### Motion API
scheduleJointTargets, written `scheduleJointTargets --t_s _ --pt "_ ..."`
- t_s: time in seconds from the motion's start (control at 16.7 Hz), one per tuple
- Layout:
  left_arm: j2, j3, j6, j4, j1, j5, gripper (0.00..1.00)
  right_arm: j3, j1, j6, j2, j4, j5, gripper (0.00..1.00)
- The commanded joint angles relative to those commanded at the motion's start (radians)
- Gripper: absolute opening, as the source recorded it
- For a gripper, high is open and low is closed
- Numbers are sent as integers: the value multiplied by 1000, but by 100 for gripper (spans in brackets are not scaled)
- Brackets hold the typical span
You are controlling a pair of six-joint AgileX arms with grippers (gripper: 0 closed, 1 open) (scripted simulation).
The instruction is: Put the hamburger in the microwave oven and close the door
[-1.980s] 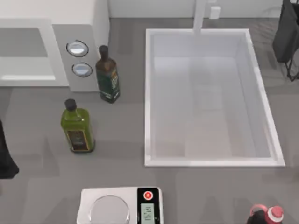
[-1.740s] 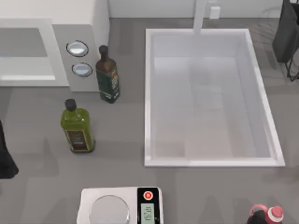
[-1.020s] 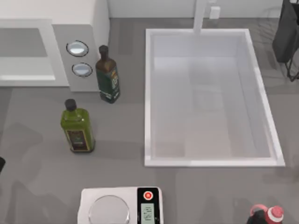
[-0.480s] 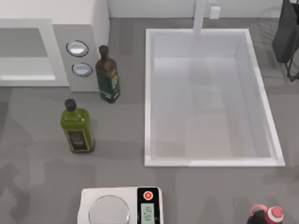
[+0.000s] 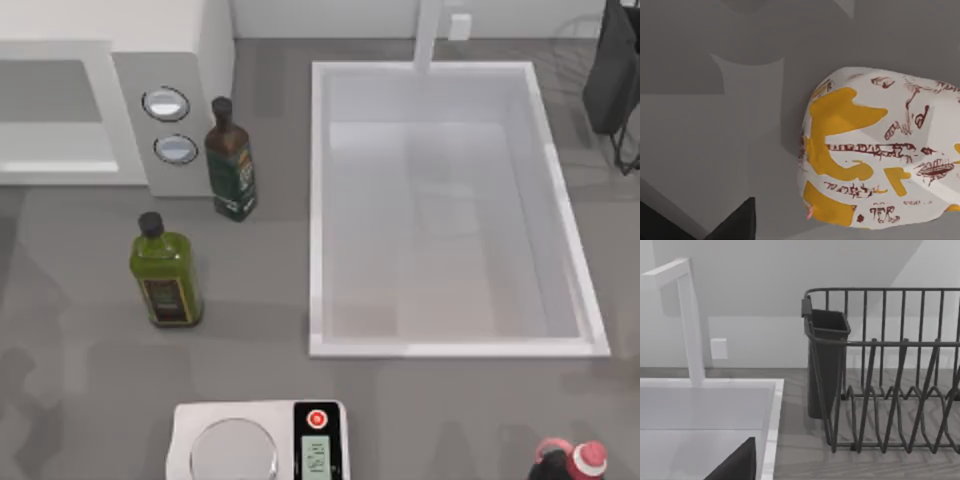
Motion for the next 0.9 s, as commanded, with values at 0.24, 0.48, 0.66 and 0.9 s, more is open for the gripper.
scheduleJointTargets --t_s 0.24,0.48,0.66,0.9 --pt "60 -58 0 115 3 0 100 0 0 0 0 0 0 100" --pt "153 -144 4 308 5 0 100 0 0 0 0 0 0 100" --pt "188 -172 6 359 6 0 100 0 0 0 0 0 0 100" --pt "188 -172 6 359 6 0 92 0 0 0 0 0 0 100"
